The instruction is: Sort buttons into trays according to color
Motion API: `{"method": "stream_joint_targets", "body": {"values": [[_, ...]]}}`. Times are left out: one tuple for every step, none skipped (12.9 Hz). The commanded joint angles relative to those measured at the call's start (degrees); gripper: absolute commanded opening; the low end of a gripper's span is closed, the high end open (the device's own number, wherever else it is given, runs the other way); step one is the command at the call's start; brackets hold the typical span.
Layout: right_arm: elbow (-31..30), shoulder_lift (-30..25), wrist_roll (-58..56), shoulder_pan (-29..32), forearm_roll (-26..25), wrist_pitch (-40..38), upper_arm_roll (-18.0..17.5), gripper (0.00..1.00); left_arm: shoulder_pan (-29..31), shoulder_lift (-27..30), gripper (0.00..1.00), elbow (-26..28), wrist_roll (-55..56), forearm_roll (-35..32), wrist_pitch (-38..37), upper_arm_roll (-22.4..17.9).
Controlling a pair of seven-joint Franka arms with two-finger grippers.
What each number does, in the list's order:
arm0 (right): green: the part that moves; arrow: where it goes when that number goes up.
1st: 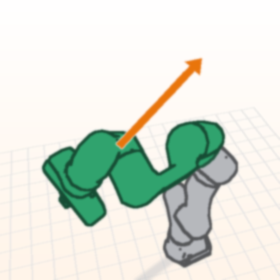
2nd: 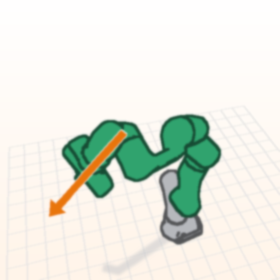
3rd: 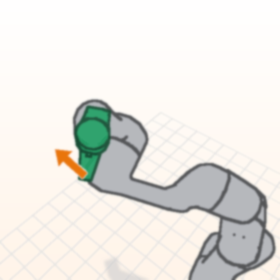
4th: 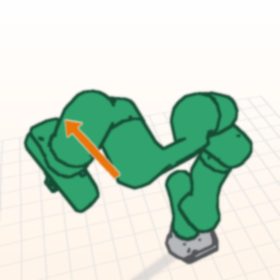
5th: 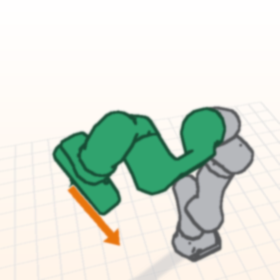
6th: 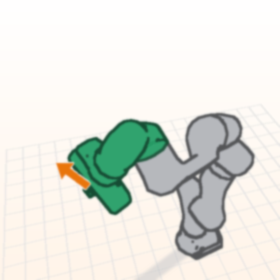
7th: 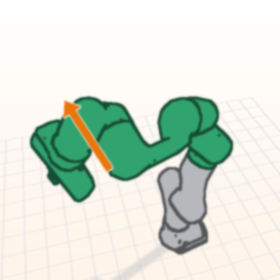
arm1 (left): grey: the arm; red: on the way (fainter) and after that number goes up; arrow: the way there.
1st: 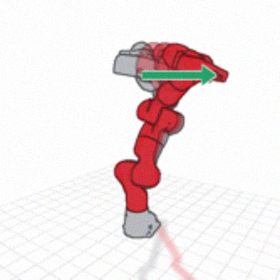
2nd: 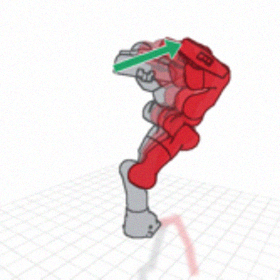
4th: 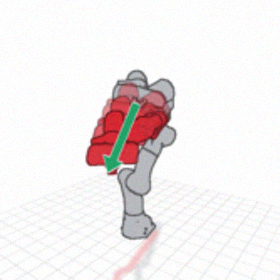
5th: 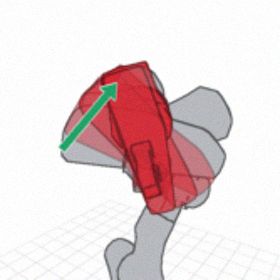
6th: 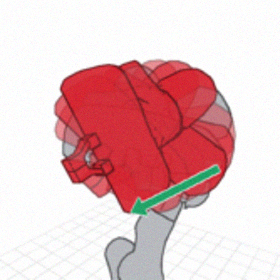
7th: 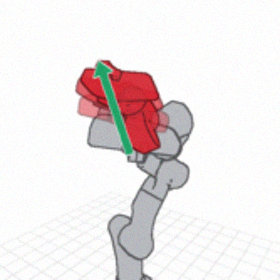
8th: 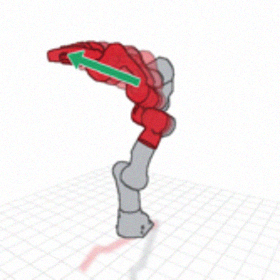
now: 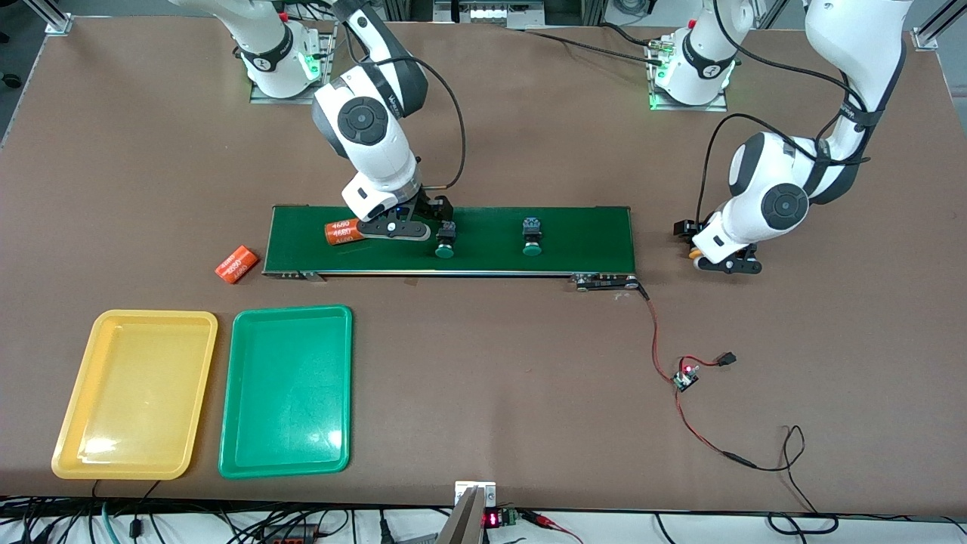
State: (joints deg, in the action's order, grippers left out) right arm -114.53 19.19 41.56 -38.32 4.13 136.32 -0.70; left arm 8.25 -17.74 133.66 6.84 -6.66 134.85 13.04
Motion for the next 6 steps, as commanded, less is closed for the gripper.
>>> {"method": "stream_joint_targets", "body": {"values": [[2.55, 3.03, 1.41, -0.18, -0.09, 0.79, 0.17, 1.0, -0.17, -0.02, 0.95, 2.21, 0.11, 1.21, 3.73, -0.56], [3.43, 3.91, 2.98, -0.18, 0.0, 0.79, 0.17, 1.0, -0.17, -0.54, 0.88, 3.18, 0.2, 1.21, 5.5, -0.56], [4.13, 4.79, 6.04, 0.08, -0.35, 0.79, 0.17, 1.0, -0.17, -0.72, 0.79, 3.28, 0.46, 1.21, 5.86, -0.56], [4.4, 5.32, 6.94, -0.09, -0.44, 0.79, 0.08, 1.0, -0.17, -0.72, 0.67, 3.28, 0.46, 1.13, 5.86, -0.56], [4.31, 5.85, 7.04, -0.09, -0.35, 0.79, -0.27, 1.0, -0.17, -0.72, 0.52, 3.19, 0.46, 1.13, 5.87, -0.56], [4.31, 6.46, 7.04, -0.09, -0.44, 0.96, -0.53, 1.0, -0.17, -0.63, 0.41, 3.19, 0.55, 1.21, 5.87, -0.56]]}}
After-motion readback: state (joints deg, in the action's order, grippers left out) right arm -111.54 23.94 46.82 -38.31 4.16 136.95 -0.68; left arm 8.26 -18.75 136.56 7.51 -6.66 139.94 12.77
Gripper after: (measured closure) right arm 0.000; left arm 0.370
